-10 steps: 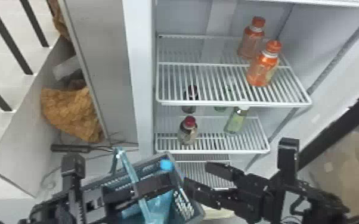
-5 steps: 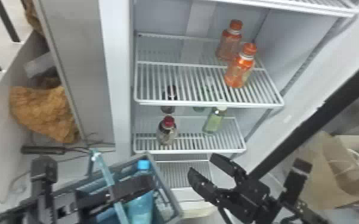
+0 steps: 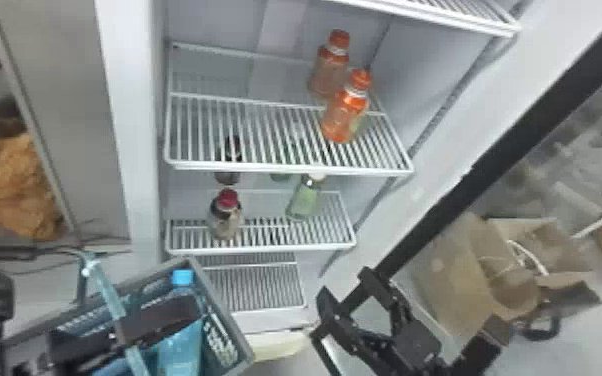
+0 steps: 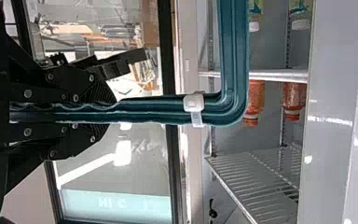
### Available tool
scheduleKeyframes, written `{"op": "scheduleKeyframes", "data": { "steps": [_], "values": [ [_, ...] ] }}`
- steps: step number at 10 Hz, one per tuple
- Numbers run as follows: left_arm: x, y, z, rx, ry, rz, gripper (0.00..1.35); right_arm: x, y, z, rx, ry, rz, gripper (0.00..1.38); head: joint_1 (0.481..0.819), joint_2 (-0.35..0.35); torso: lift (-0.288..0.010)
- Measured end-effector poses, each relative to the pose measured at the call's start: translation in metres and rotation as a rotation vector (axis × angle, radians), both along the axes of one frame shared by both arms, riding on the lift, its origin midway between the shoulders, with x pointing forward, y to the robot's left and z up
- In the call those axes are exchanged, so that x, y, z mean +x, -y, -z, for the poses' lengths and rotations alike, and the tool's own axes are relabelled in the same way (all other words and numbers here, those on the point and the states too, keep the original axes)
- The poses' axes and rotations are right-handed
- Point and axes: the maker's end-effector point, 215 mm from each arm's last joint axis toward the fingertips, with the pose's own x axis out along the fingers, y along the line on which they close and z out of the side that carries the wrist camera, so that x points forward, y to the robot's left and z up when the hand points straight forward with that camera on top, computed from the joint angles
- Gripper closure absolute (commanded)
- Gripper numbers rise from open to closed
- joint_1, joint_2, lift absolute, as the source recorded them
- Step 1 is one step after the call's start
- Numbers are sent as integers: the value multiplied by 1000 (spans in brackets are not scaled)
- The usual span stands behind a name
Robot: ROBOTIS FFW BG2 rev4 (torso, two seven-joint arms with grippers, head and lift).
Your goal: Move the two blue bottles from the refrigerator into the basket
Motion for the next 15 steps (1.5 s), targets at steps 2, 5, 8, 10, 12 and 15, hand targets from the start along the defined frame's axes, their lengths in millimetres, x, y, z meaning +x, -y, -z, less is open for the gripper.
{"op": "scheduleKeyframes", "data": {
  "steps": [2,5,8,10,12,15],
  "values": [
    [-2,0,2,0,-8,0,1202,-18,16,-1,-41,15,42,216,695,-350,-10],
    [-4,-3,5,3,-20,-11,1202,-35,34,-17,-83,48,91,214,695,-350,-10],
    [-5,-3,7,6,-25,-13,1202,-45,43,-24,-110,47,109,217,695,-350,-10],
    [-5,-3,7,7,-26,-12,1202,-49,43,-27,-112,46,109,219,695,-350,-10],
    [-5,-3,8,13,-25,-9,1202,-50,43,-27,-113,44,111,220,695,-350,-10],
    [-6,-2,9,16,-27,-3,1202,-49,43,-27,-113,43,112,222,695,-350,-10]
  ]
}}
